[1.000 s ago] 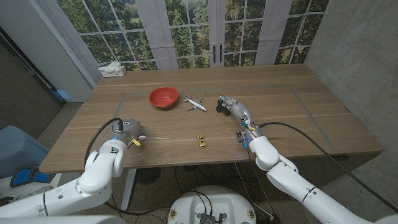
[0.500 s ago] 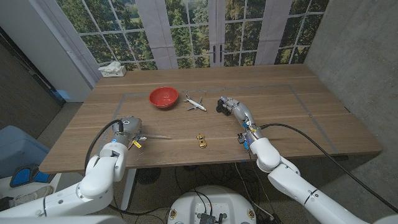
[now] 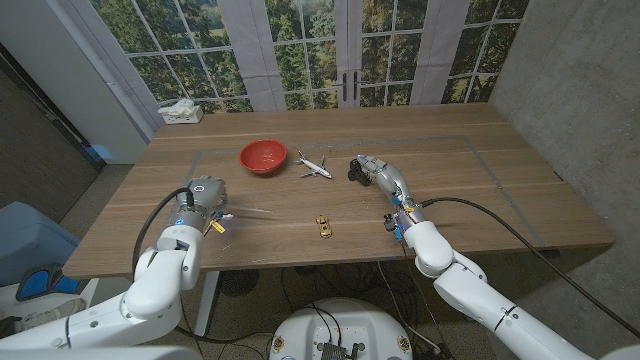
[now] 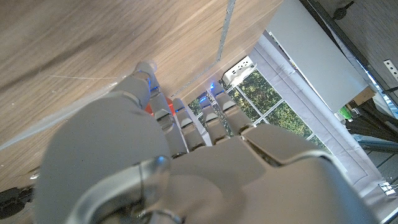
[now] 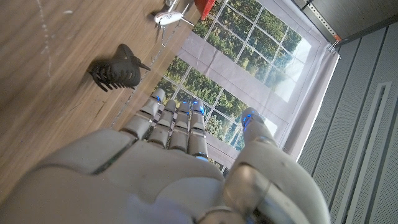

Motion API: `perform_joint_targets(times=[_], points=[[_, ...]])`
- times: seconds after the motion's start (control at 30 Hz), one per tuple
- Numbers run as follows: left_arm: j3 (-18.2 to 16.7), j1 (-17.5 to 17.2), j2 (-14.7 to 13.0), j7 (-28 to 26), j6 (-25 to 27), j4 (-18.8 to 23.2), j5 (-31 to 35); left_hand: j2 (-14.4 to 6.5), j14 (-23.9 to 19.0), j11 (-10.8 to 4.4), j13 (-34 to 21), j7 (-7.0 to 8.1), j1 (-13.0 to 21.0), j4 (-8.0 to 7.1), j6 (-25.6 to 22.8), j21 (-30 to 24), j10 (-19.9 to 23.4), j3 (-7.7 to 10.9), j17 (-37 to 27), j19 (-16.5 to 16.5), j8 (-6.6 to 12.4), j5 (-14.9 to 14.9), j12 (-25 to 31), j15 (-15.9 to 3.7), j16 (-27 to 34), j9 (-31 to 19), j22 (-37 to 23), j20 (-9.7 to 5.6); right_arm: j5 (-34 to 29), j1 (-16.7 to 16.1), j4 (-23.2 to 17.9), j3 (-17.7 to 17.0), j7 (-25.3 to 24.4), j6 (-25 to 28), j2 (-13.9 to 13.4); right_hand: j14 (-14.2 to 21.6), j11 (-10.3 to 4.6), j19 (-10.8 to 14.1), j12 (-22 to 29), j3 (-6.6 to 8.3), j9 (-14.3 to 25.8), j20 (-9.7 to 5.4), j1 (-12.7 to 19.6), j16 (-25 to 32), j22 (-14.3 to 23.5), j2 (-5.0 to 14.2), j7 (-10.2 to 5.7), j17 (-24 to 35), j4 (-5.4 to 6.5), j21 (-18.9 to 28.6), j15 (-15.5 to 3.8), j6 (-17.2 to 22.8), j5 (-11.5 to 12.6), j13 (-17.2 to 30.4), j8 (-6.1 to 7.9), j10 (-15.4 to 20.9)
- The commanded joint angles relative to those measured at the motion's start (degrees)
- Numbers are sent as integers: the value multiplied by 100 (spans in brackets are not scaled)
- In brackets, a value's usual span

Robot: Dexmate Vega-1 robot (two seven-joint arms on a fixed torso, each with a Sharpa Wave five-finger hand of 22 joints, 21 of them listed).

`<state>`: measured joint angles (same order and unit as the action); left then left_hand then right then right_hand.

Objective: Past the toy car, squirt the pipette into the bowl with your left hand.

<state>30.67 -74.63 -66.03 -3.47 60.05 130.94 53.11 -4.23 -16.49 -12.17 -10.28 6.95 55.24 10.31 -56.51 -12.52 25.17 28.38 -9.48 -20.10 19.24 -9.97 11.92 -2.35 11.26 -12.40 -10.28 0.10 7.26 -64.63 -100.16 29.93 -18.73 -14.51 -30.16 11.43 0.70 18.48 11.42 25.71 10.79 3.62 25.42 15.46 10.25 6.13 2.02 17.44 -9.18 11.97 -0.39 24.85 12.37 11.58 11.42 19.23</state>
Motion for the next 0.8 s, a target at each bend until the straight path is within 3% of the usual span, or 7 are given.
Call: perform_joint_targets(times=[0.03, 0.8], points=[[-46, 134, -66, -106, -63, -9, 32, 1, -80, -1, -14, 22, 60, -6, -41, -35, 76, -46, -22, -52, 32, -34, 10, -654, 23, -14, -16, 5, -249, -43, -442, -26, -129, 556, -214, -72, -40, -40, -21, 19, 14, 49, 74, -17, 33, -7, -44, 24, -45, -32, -2, 1, 39, 31, -12, -69], [-122, 866, -37, 6, -982, -479, 346, 0, -113, -8, -17, 31, 95, -17, -63, -41, 96, -107, -22, -95, 37, -37, -19, -672, -12, -31, -22, -24, -587, 280, -1218, 63, 86, 1772, -634, -142, -146, -93, -20, 66, 18, 54, 274, -41, 37, 12, -134, 31, -94, -29, -73, 49, 73, 30, 21, -144]])
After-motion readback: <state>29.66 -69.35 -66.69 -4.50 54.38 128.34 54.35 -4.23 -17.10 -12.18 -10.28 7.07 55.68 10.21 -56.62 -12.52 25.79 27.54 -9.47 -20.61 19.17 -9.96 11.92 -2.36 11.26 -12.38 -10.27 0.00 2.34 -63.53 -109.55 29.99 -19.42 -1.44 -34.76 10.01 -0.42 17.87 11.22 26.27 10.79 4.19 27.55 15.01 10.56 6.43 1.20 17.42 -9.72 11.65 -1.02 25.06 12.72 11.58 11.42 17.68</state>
